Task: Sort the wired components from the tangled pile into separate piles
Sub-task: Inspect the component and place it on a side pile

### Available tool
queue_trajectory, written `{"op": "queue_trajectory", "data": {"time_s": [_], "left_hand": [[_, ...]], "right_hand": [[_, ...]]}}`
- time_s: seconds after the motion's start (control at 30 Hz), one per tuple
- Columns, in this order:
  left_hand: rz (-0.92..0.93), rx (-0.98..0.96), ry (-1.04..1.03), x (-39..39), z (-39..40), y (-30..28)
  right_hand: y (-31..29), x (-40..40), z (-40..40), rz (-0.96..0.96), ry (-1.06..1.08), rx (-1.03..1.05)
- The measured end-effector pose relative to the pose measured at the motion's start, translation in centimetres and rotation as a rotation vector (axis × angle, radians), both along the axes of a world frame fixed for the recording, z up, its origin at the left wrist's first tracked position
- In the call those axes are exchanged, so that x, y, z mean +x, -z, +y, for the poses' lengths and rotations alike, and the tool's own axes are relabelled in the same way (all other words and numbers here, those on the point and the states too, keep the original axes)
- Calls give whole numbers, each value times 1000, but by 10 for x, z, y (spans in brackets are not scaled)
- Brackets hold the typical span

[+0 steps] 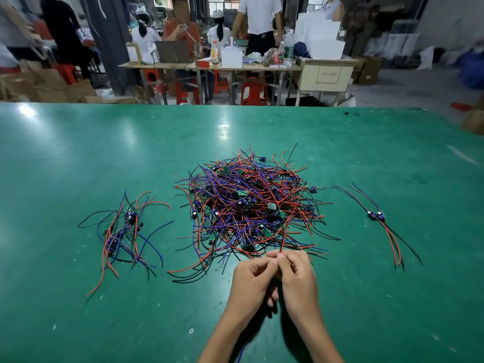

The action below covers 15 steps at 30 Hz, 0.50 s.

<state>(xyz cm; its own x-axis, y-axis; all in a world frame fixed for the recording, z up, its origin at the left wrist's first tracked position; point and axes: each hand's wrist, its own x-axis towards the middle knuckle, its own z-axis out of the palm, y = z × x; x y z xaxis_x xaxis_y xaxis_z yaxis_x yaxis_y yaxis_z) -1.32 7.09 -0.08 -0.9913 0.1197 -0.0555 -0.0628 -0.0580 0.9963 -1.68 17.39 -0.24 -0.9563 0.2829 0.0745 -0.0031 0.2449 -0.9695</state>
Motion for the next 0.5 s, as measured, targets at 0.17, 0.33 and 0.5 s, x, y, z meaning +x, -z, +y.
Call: {"op": "queue_trajectory", "data": {"time_s": [0.17, 0.33, 0.5], "left_hand": [[11, -44, 29, 0, 0, -2], [18, -63, 81, 4, 0, -8], [-28, -97, 68, 4, 2, -10]], "right_hand": [[0, -5, -4, 2, 95, 6], [-8, -24, 5, -68, 175, -135], [-28, -48, 18, -70, 259, -85]]}}
